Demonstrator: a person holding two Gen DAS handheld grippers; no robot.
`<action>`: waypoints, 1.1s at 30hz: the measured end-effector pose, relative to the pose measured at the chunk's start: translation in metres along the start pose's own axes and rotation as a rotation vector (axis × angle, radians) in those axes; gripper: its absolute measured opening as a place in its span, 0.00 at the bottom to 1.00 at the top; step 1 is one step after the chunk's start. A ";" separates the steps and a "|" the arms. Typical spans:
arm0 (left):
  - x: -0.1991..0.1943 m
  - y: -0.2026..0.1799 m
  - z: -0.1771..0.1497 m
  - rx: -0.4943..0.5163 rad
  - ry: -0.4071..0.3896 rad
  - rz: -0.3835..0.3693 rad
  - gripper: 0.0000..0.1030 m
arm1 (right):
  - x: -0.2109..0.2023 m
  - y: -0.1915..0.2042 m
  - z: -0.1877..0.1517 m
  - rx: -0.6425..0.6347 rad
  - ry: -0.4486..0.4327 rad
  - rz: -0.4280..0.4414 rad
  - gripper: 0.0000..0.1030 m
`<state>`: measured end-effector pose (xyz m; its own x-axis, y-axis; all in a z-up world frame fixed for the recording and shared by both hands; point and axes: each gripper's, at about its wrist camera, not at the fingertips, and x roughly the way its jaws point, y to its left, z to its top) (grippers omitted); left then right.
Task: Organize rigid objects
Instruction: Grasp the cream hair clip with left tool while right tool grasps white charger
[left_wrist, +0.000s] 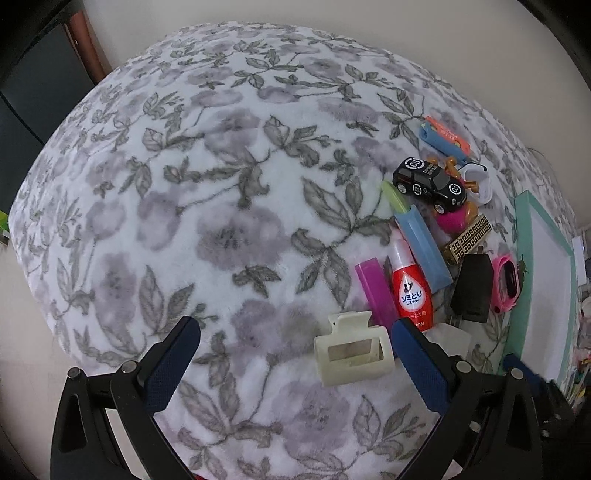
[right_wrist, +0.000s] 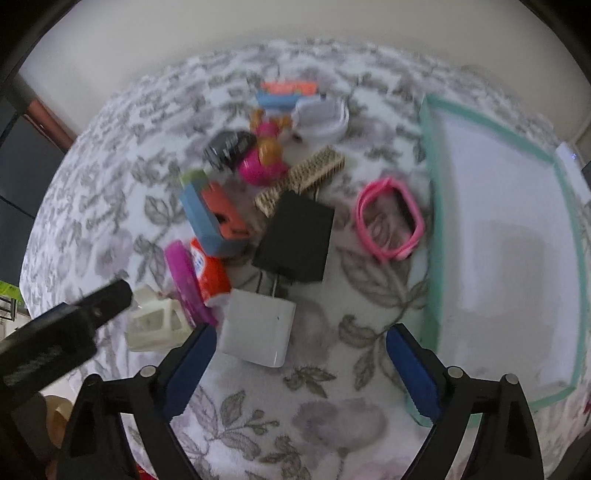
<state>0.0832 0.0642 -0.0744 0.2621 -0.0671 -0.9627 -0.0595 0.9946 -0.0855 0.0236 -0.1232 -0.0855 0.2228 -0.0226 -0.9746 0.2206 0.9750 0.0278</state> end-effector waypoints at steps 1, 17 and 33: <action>0.001 -0.001 0.000 0.001 -0.001 -0.007 1.00 | 0.002 0.000 0.000 0.000 0.004 -0.005 0.90; 0.020 -0.017 -0.018 0.038 -0.007 0.006 1.00 | 0.024 0.042 -0.006 -0.142 0.002 -0.047 0.61; 0.004 -0.019 -0.044 0.070 -0.002 -0.045 0.83 | 0.017 0.015 -0.005 -0.032 0.047 -0.041 0.44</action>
<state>0.0434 0.0412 -0.0881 0.2652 -0.1116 -0.9577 0.0201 0.9937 -0.1102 0.0260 -0.1079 -0.1031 0.1695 -0.0535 -0.9841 0.1985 0.9799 -0.0191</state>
